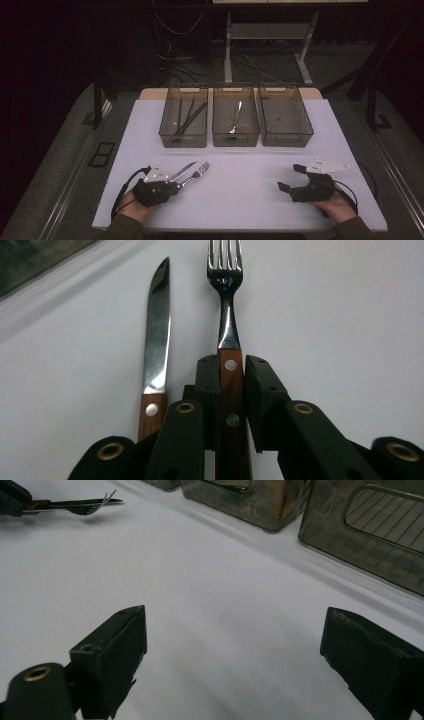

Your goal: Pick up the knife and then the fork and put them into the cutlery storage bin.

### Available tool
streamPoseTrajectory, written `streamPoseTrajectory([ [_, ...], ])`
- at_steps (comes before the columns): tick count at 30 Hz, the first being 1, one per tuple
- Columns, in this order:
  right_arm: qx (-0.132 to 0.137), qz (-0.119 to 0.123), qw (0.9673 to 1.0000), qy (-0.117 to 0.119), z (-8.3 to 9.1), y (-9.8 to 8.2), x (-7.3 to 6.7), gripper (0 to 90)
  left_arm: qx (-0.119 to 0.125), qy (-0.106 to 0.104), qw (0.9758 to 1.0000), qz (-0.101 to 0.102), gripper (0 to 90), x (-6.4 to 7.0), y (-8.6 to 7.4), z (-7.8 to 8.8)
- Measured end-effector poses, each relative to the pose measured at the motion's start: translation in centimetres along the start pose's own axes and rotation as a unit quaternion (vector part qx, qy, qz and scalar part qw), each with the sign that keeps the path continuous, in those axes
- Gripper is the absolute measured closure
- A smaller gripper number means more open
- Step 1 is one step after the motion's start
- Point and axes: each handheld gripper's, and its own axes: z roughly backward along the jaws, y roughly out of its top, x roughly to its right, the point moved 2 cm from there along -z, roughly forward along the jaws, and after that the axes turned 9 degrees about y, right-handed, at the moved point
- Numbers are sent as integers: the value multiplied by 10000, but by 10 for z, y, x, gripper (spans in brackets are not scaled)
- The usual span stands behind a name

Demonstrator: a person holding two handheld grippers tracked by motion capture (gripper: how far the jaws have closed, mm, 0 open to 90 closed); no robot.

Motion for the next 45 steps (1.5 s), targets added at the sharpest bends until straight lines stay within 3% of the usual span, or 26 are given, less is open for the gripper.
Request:
streamPoseTrajectory([
  [11,197,-289,9991,224,4,9,2,116,317,-245,9992,-33,768,10,27,-4],
  [17,163,-375,9985,361,4,20,1,116,390,-417,9981,-240,768,23,48,-15],
  [21,141,-304,9984,461,0,26,1,117,472,-515,9970,-342,768,31,64,-23],
  [32,664,-551,9951,478,-15,54,9,149,615,-630,9947,-538,768,51,102,-51],
  [40,802,-745,9914,711,-37,65,9,261,742,-517,9948,-458,768,59,110,-57],
  [45,797,-986,9867,1020,-49,66,10,395,810,-490,9944,-461,768,60,109,-55],
])
